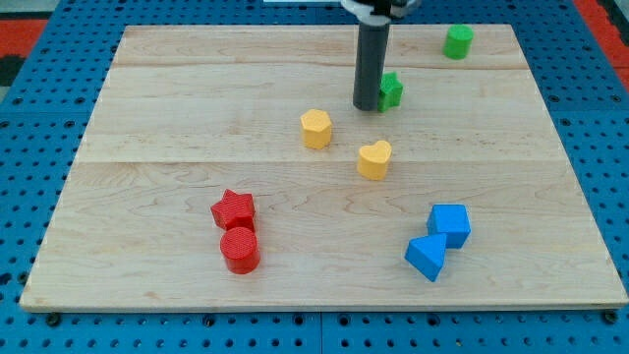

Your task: Move the green star to the bottom left side of the green circle

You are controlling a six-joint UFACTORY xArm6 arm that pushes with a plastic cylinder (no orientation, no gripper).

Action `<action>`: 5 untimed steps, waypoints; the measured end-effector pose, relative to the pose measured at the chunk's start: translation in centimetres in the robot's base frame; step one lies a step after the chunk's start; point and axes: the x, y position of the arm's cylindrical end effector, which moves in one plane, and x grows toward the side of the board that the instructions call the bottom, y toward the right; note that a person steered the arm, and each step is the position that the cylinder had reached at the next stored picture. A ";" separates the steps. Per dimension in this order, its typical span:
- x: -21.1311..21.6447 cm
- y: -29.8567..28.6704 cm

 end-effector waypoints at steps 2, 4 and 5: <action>0.4 3.2; -0.4 4.9; -2.0 5.6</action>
